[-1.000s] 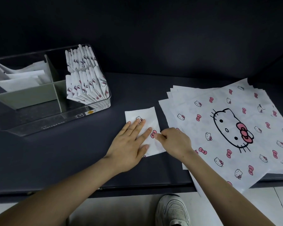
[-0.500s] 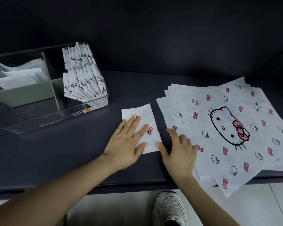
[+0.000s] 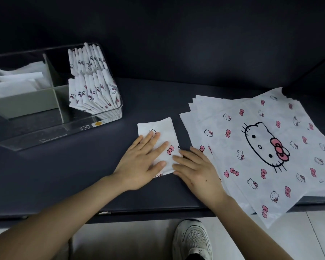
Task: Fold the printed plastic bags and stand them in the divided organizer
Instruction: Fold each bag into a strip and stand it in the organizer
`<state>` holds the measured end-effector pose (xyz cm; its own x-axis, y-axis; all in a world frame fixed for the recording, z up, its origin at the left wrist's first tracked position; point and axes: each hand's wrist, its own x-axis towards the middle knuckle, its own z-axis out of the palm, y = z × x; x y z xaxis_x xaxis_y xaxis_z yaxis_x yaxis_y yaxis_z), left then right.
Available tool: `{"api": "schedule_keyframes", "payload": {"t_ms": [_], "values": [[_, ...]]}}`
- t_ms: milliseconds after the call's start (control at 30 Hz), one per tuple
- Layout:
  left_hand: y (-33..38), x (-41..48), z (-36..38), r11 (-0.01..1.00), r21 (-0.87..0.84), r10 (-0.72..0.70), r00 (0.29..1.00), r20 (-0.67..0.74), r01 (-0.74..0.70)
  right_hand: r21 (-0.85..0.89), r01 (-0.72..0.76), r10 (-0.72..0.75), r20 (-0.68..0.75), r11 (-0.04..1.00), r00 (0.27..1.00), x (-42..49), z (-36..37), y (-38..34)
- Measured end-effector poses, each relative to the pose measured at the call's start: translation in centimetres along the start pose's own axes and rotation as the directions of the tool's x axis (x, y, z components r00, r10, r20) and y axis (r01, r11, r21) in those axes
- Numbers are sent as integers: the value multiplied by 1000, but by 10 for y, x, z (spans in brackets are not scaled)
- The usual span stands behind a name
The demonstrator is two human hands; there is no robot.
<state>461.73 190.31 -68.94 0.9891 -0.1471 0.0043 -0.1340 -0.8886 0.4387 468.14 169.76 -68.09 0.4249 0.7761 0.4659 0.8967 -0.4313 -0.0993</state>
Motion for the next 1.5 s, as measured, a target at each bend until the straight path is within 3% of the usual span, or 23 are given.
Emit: {"api": "schedule_keyframes", "payload": {"t_ms": [100, 200, 300, 400, 467, 533, 633, 733, 900, 1000, 1100, 1267, 1400, 1500], "values": [[-15, -6, -14, 975, -221, 35, 998, 61, -20, -69, 45, -44, 7, 997, 999, 7, -6, 0], [-25, -14, -31, 981, -144, 156, 965, 210, -128, -66, 42, -39, 45, 997, 998, 14, -15, -5], [-26, -12, -38, 985, -94, 170, 929, 328, -147, 32, 14, -17, 72, 999, 997, 20, -18, -9], [-24, -11, -30, 984, -102, 168, 947, 273, -145, 112, -100, 80, 171, 989, 982, 28, -18, -4], [-23, -12, -23, 966, -240, 136, 977, 163, -94, 183, -238, 188, 251, 954, 949, 33, -20, -3], [-18, -12, -22, 921, -388, 72, 994, 78, -36, 316, -400, 306, 307, 860, 901, 37, -23, -3], [-16, -10, -21, 852, -509, -78, 992, 98, 118, 511, -589, 399, 439, 626, 805, 43, -32, -4], [-22, -10, -13, 807, -552, -166, 978, 125, 208, 519, -679, 396, 557, 519, 730, 41, -31, 2], [-16, -11, -21, 758, -611, -176, 973, 147, 229, 451, -733, 528, 508, 510, 680, 38, -16, 7], [-5, -10, -25, 709, -646, -305, 949, 81, 283, 417, -752, 628, 416, 510, 658, 48, -11, 2], [7, -4, -20, 719, -632, -492, 853, -173, 287, 382, -777, 704, 343, 501, 622, 57, -3, -6], [9, 1, -12, 740, -597, -592, 723, -357, 311, 279, -832, 767, 328, 479, 551, 67, 4, -10], [3, 2, -7, 870, -387, -470, 748, -469, 304, 185, -868, 795, 349, 460, 496, 74, 5, -12], [-4, 6, -7, 955, -29, -260, 792, -553, 294, 164, -884, 802, 372, 438, 467, 79, 4, -13]]}}
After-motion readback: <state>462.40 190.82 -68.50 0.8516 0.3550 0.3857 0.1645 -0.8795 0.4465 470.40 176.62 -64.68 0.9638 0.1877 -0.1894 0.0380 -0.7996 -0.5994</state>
